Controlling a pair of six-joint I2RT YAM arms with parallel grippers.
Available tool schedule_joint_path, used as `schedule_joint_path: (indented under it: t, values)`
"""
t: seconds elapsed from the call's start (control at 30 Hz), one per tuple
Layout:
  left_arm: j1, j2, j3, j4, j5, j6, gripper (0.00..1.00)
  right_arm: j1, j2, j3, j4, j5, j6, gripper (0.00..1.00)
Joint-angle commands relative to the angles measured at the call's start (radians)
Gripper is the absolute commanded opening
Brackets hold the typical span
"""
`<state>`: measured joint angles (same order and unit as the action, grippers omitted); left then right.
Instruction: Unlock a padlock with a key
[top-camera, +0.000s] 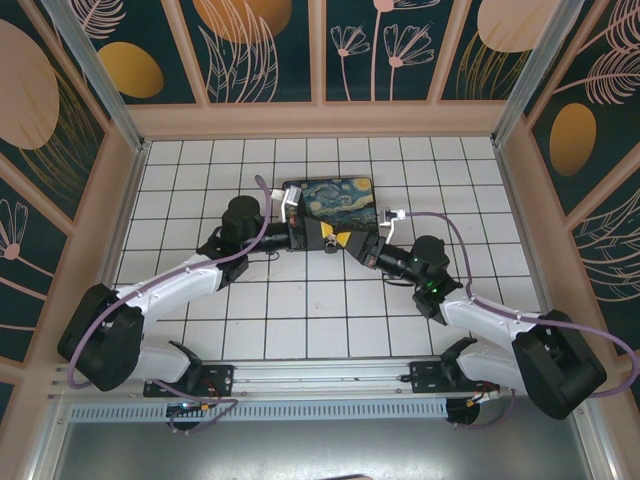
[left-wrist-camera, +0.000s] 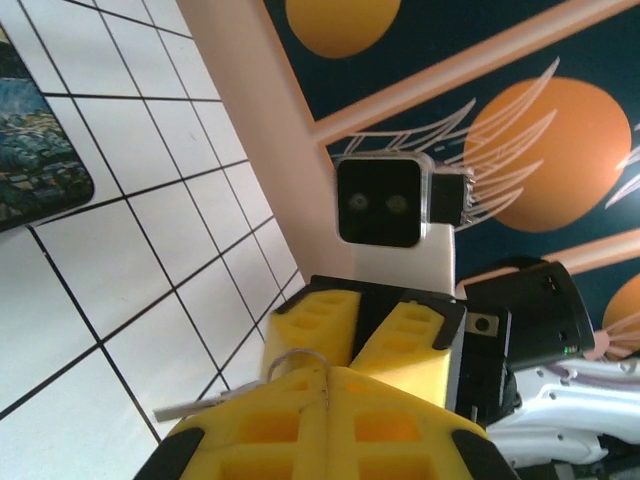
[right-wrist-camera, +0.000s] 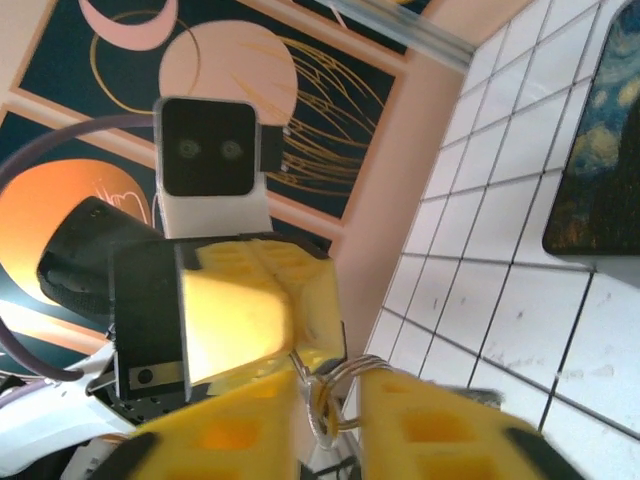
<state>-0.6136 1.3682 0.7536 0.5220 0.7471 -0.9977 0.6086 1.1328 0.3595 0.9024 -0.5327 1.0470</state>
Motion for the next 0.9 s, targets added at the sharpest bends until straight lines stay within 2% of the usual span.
schedule_joint_path:
  t: [0.0,0.13,0.23,0.37,0.6,0.7,0.87]
  values:
    - [0.004,-0.006,0.035,-0.006,0.072,0.070,0.00,-0.027,-0.054,0.013,-0.134,-0.061,-0.075,0.39]
    - [0.008,-0.008,0.081,-0.129,0.076,0.174,0.00,-0.119,-0.158,0.022,-0.361,-0.073,-0.161,0.44]
    - [0.009,0.000,0.090,-0.133,0.087,0.178,0.00,-0.156,-0.218,0.045,-0.424,-0.079,-0.203,0.44]
    - [0.009,0.020,0.101,-0.132,0.121,0.194,0.00,-0.156,-0.233,0.103,-0.450,-0.105,-0.282,0.44]
    - [0.009,0.026,0.104,-0.130,0.169,0.212,0.00,-0.143,-0.147,0.154,-0.371,-0.226,-0.356,0.45]
    - [0.009,0.028,0.108,-0.130,0.173,0.212,0.00,-0.125,-0.107,0.149,-0.301,-0.289,-0.336,0.41]
    - [0.009,0.023,0.100,-0.091,0.180,0.185,0.00,-0.111,-0.092,0.116,-0.238,-0.323,-0.309,0.36]
